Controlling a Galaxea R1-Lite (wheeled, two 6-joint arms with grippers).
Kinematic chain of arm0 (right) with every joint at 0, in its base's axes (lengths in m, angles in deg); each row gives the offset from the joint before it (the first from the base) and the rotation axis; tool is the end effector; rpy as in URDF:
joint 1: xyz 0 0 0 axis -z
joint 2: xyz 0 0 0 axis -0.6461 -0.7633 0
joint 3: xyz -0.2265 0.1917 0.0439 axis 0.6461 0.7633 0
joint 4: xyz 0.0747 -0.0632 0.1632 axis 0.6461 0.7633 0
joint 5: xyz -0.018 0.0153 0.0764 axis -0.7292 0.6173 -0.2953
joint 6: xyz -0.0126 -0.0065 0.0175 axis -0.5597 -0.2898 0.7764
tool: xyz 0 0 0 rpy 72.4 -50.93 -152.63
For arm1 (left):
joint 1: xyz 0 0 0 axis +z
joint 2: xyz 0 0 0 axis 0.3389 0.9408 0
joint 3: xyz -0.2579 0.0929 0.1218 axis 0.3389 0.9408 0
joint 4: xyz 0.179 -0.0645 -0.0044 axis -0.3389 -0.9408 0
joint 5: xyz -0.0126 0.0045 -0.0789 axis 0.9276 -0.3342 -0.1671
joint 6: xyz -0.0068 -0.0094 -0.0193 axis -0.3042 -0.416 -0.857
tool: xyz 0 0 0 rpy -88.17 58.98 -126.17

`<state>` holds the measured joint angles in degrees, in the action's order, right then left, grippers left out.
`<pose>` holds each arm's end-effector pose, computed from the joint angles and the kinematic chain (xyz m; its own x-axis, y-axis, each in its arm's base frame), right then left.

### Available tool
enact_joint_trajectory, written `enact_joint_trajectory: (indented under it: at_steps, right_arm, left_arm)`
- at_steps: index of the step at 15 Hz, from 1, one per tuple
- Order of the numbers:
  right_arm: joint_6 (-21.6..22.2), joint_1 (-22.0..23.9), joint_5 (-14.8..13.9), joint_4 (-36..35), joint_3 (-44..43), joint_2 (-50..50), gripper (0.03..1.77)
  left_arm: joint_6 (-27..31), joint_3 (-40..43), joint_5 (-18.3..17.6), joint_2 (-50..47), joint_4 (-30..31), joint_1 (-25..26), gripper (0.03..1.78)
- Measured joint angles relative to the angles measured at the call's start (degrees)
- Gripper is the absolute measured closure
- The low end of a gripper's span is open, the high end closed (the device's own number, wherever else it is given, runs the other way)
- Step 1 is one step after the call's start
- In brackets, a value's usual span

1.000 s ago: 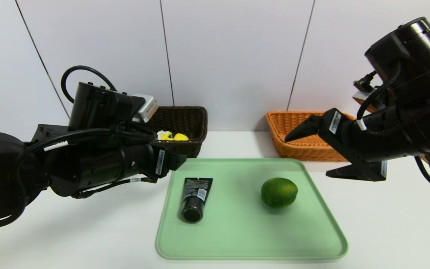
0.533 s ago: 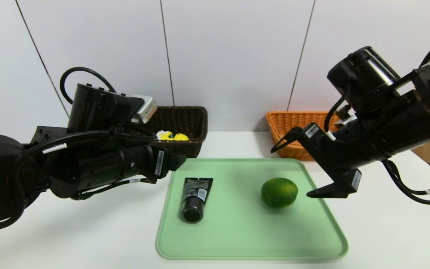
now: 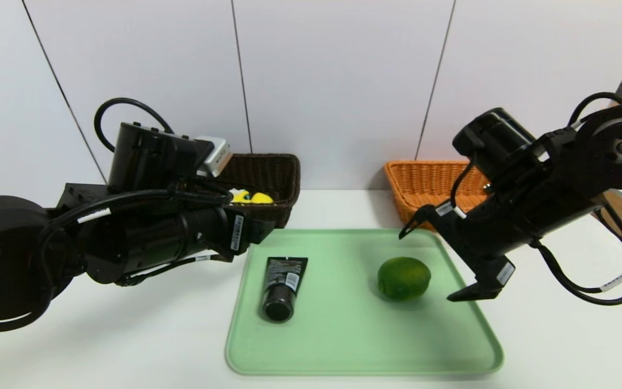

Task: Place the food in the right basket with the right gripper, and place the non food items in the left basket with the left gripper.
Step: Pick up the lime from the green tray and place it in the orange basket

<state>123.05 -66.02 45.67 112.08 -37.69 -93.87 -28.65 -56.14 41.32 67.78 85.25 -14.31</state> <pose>0.2714 0.1355 0.2132 0.3531 0.3637 -0.8620 0.6606 0.5555 0.5050 0.2396 -0.1569 0.2124 0.8423 -0.3260 -0.4293 0.3449 0.9380 -0.0357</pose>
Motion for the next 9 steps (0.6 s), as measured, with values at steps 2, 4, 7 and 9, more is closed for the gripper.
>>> enact_joint_trajectory:
  at_steps: [2,4,7,9]
  right_arm:
    - [0.77,0.00,1.41,-0.05,-0.45,-1.40,0.09]
    - [1.23,0.04,2.10,0.00,-1.61,-2.94,0.09]
    - [1.29,-0.02,2.21,0.11,-3.12,-5.16,0.09]
    - [1.32,-0.05,2.21,0.13,-4.01,-6.64,0.09]
  left_arm:
    - [0.06,-0.04,0.00,0.35,0.00,0.04,0.12]
    - [0.06,-0.06,0.02,0.57,0.02,-0.05,0.12]
    - [0.09,-0.06,0.02,0.66,0.02,-0.07,0.12]
    - [0.09,-0.06,0.02,0.63,0.05,-0.07,0.12]
